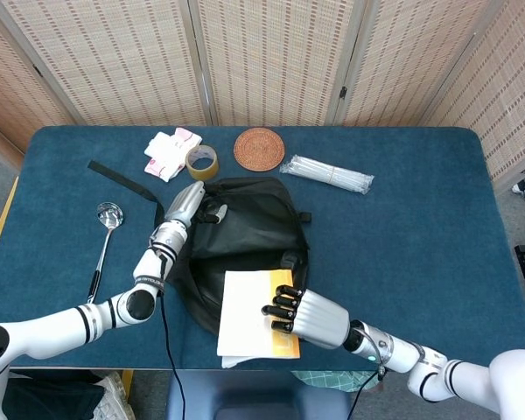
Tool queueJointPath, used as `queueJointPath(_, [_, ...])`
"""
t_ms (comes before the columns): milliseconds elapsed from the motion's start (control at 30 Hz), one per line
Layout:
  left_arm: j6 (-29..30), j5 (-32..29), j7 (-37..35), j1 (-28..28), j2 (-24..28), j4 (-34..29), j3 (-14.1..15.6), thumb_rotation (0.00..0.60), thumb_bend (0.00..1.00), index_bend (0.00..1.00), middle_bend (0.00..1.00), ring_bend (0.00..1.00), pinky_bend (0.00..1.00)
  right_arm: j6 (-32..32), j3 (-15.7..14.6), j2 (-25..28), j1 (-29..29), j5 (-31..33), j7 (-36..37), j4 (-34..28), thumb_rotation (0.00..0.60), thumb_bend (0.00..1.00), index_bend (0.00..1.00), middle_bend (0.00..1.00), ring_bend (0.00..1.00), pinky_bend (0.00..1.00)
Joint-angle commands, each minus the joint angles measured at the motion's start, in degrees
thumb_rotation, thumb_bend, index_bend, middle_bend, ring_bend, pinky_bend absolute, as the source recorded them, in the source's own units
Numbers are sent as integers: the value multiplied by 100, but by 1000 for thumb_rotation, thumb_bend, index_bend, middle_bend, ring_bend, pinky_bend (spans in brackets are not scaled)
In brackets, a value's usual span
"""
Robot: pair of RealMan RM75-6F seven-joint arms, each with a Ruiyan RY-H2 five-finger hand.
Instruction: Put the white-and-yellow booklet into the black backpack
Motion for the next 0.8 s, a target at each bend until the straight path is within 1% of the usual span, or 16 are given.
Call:
queueJointPath(33, [-9,-16,-16,8,19,-11,4,600,622,676,408,343,163,-196,44,-389,182,169,129,558,600,638,793,490,520,431])
queueJointPath(233, [3,-9,-62,36,79,-85,12,600,622,676,408,341,162,-408,97,-954,412,435,424,1478,600,641,794,493,521,435])
queueJointPath(400, [-34,-24,-82,46,123,-143,41,600,622,676,408,338,159,-549,137,-1469,614,627,513,2396,600,642,805,498,528,435])
queueJointPath(567, [-50,0,-112,60,160,-181,69,600,622,675,408,336,153,-641,161,-1899,835,786,481,3181,600,642,806,498,531,434])
queueJointPath(700, [-59,23,-159,83,210,-223,67,600,623,675,408,335,153,-781,105,-2126,980,883,482,3590,600,642,806,499,541,433])
queueJointPath(800, [-73,32,-193,102,245,-246,75,600,622,675,408,333,153,-908,28,-2271,1066,925,322,3880,600,642,806,501,541,420])
